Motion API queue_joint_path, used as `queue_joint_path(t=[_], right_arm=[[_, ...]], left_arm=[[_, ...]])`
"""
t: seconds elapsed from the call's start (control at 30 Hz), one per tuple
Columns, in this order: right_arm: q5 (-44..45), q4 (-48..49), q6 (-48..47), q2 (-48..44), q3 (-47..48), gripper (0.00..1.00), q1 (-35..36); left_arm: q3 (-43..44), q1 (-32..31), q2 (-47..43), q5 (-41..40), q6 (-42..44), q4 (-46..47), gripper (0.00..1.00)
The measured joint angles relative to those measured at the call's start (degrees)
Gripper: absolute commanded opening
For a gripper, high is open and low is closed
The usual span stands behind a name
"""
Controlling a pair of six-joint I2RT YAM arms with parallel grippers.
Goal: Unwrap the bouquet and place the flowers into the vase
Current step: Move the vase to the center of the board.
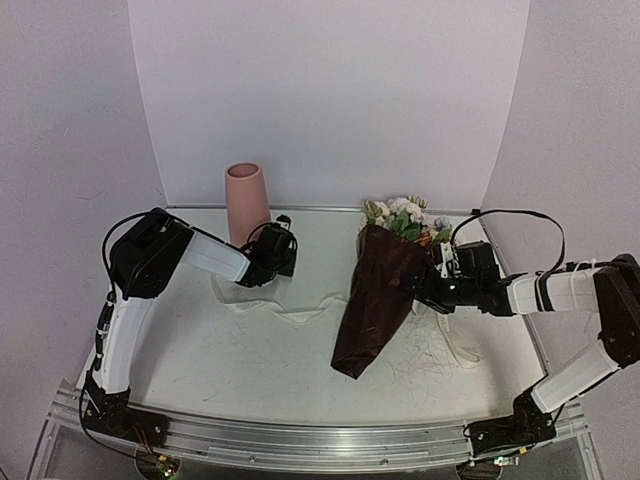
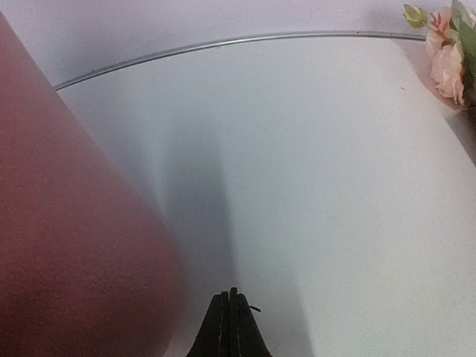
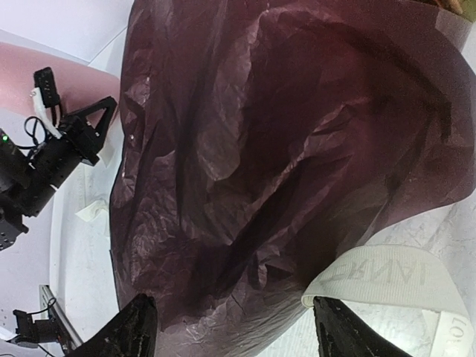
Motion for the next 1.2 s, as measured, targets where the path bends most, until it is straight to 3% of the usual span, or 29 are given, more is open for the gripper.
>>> queue_joint_path(t=[0.2,0.37,0.53,0.67,0.83,0.97,1.03,1.2], right_arm=[[-1.51,0.68,0.46,0.0,0.02,0.72,1.15],[-0.86,0.2,1.22,-0.08,0.04,0.85,2.24],[7.66,-5.18,3.29,-1.17,0.98,0.88,2.34],[14.7,-9.18,5.06,-1.27,1.88,0.84,2.29],[19.71,-11.92,7.2,-1.23,1.88,0.75,1.48],[21.57,-12.77,9.5,-1.01,1.59,0.61,0.95],[22.4,-12.79,10.7,-1.01,0.78,0.55,0.91],[23.68,-13.68,12.68,-1.25,-2.76,0.56,0.88]], left_arm=[[-1.88,1.94,-0.01,0.75,-0.4,-0.13,0.0],[-2.52,2.99,-0.33,3.34,-0.4,-0.19,0.03],[-3.73,3.01,-1.57,8.12,-0.08,-0.64,0.15],[-5.33,2.87,-3.98,15.19,0.96,-1.08,0.24],[-6.97,1.24,-9.17,20.91,2.71,-1.6,0.44],[-8.14,-2.41,-13.75,25.96,5.39,-1.55,0.73],[-9.08,-4.99,-15.8,28.64,7.33,-1.52,0.82],[-10.92,-11.68,-19.14,35.71,10.32,-1.6,0.96]])
